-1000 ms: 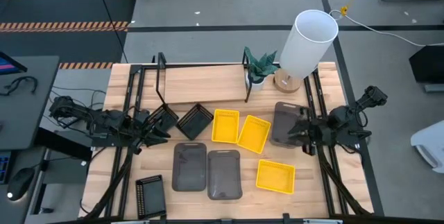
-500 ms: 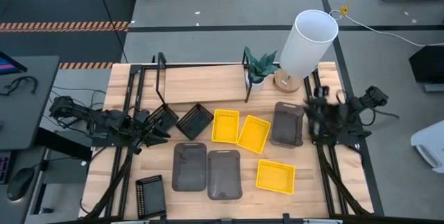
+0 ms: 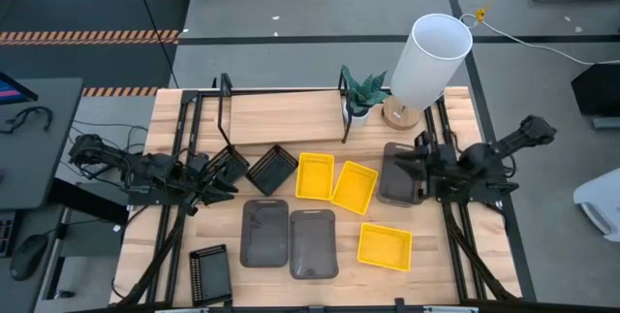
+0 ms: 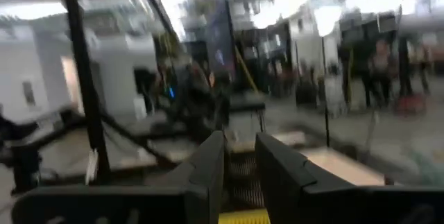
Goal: Stack baskets on shelf by color
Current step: Stack the bottom yellow bin on the top right yellow bin
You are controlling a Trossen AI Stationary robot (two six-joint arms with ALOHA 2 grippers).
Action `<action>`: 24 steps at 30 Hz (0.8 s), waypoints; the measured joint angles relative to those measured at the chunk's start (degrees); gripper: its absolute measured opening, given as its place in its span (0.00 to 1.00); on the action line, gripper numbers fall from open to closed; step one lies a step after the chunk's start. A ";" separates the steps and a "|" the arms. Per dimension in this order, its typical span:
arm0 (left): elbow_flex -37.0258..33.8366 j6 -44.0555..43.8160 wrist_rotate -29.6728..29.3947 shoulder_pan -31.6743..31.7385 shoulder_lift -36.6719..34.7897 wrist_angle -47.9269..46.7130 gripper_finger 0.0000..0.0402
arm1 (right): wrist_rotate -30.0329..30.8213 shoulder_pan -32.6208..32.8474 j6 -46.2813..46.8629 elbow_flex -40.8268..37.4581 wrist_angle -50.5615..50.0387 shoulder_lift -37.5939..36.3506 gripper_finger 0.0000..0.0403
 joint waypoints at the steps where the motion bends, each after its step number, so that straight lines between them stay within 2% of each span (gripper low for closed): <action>1: 0.01 0.01 0.00 0.00 -0.01 0.02 0.29 | -0.30 -0.23 1.29 1.69 -4.01 1.54 0.22; 4: 0.00 -0.01 0.00 0.00 -0.01 0.02 0.29 | -2.41 -0.75 5.86 6.96 -17.42 6.59 0.22; 8: -0.01 0.00 0.00 -0.01 -0.01 0.02 0.29 | -8.48 -0.90 10.57 12.55 -27.16 13.90 0.22; 18: -0.01 0.01 0.00 0.00 0.00 0.02 0.29 | -24.56 -0.62 11.64 21.03 -36.43 29.12 0.22; 24: -0.01 0.01 0.00 0.00 0.01 0.00 0.29 | -27.03 3.45 11.16 25.18 -45.64 36.77 0.22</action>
